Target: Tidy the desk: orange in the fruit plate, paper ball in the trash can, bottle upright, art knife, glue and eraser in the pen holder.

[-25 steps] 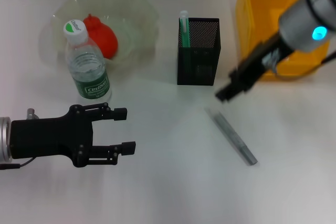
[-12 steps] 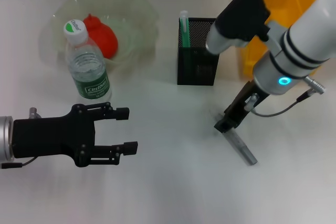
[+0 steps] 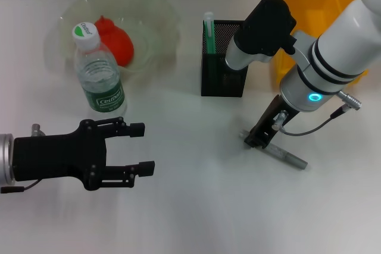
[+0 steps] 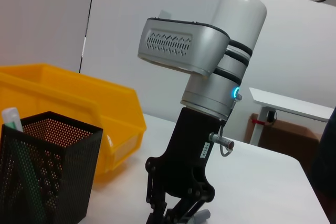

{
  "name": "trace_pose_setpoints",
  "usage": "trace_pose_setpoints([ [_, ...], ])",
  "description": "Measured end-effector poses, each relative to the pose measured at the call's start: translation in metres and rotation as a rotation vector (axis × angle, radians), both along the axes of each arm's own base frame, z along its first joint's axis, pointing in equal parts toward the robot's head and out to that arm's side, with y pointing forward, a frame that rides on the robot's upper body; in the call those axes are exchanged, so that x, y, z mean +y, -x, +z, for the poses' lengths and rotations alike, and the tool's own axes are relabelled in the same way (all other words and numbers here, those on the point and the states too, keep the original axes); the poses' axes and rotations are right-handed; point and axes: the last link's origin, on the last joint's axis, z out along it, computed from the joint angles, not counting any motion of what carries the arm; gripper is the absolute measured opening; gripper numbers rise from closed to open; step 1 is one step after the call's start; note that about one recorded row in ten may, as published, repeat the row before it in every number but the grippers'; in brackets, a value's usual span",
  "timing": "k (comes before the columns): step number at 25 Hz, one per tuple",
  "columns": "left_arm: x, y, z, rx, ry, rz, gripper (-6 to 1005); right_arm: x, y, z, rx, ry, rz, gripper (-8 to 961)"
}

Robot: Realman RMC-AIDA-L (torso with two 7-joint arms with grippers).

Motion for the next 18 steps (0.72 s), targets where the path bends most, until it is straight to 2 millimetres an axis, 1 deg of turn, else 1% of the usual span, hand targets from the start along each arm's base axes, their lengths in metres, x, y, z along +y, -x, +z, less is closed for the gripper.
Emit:
trace_pose_setpoints([
  [3,0.000,0.000,0.000,0.000,0.000,0.001,799,-0.002,0.002,0.003,0.012,-0.003,0.007,189],
  [5,0.000,0.000,0.000,0.000,0.000,0.000,799,-0.003,0.006,0.009,0.038,-0.012,0.013,162],
  [7,0.000,0.000,0.000,0.000,0.000,0.000,799,-0.004,0.013,0.023,0.099,-0.028,0.017,136],
  [8,0.000,0.000,0.000,0.001,0.000,0.001,799,-0.003,0.018,0.033,0.153,-0.040,0.016,136],
  [11,0.000,0.001,0.001,0.000,0.001,0.001,798,-0.003,0.026,0.072,0.415,-0.076,-0.001,136],
  [13,-0.001,0.001,0.001,-0.001,0.002,0.001,798,0.000,0.028,0.102,0.675,-0.122,-0.001,137],
  [15,-0.001,0.001,0.000,-0.002,0.003,0.002,798,0.005,0.022,0.124,0.921,-0.177,0.036,137],
  [16,-0.001,0.000,-0.001,-0.003,0.003,0.002,798,0.007,0.018,0.129,1.023,-0.195,0.071,137],
  [18,-0.001,-0.001,-0.002,-0.004,0.002,0.001,798,0.009,0.003,0.120,1.183,-0.235,0.119,137],
])
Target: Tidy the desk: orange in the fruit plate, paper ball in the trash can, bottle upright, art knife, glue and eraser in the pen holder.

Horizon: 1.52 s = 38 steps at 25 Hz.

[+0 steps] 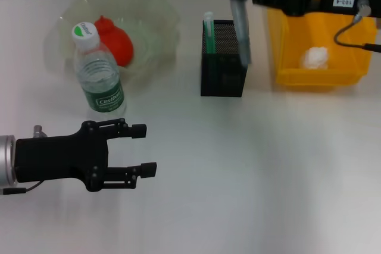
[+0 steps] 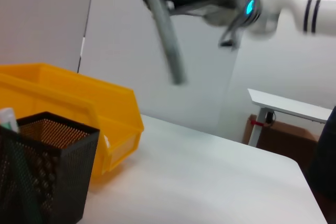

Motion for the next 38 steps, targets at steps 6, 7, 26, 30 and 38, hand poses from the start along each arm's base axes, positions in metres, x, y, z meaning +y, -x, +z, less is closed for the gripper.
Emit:
trace_pose_setpoints([
  [6,0.002,-0.005,-0.003,-0.005,0.007,-0.014,798,-0.010,-0.031,-0.053,0.157,-0.360,0.094,136],
  [7,0.003,-0.005,-0.003,-0.005,0.007,-0.015,798,-0.011,-0.034,-0.062,0.146,-0.423,0.097,135],
  [26,0.002,-0.007,-0.006,-0.014,0.003,-0.021,798,0.004,-0.045,-0.105,-0.055,-0.559,0.003,277],
  [30,0.001,-0.007,-0.003,-0.022,-0.002,-0.023,798,0.000,-0.042,-0.084,0.100,-0.456,-0.030,445],
  [38,0.001,-0.004,0.020,-0.090,-0.051,-0.008,798,-0.076,-0.058,-0.032,0.024,-0.137,0.276,733],
])
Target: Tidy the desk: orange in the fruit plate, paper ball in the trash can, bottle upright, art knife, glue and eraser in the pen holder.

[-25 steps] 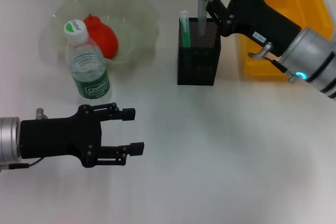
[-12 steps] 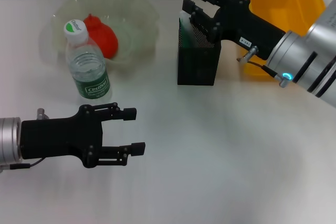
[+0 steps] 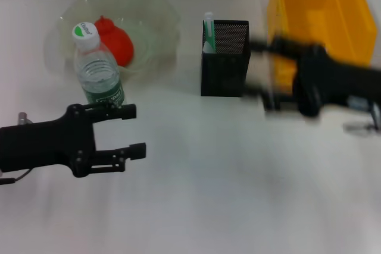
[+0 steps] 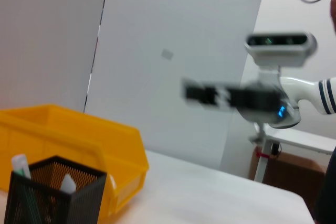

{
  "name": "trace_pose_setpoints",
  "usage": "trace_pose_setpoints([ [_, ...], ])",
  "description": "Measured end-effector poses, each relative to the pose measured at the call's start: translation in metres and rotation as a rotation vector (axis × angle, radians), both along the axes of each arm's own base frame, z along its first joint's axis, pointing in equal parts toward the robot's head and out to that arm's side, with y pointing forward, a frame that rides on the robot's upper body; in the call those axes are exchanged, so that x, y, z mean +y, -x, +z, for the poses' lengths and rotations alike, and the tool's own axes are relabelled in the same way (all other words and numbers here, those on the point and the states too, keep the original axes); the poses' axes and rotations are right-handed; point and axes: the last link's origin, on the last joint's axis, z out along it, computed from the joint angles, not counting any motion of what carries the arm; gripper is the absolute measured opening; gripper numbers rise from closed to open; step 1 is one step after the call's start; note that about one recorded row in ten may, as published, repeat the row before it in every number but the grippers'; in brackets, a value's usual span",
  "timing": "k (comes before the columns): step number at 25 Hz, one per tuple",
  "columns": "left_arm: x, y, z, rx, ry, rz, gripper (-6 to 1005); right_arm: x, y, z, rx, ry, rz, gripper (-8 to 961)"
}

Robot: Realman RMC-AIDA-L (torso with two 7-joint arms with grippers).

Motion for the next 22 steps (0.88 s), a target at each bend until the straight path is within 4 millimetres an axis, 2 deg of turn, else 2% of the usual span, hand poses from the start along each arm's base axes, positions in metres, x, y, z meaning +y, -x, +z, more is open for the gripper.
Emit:
trace_pose_setpoints([
  [2,-0.002,0.001,0.006,-0.013,-0.002,-0.005,798,-0.018,-0.010,0.001,-0.065,0.061,0.047,818],
  [7,-0.008,-0.001,0.012,-0.039,0.024,-0.036,798,-0.039,-0.032,0.000,-0.081,0.069,0.079,819],
  [22,-0.013,-0.001,0.016,-0.055,0.043,-0.046,798,-0.042,-0.033,-0.007,-0.068,0.064,0.077,820],
])
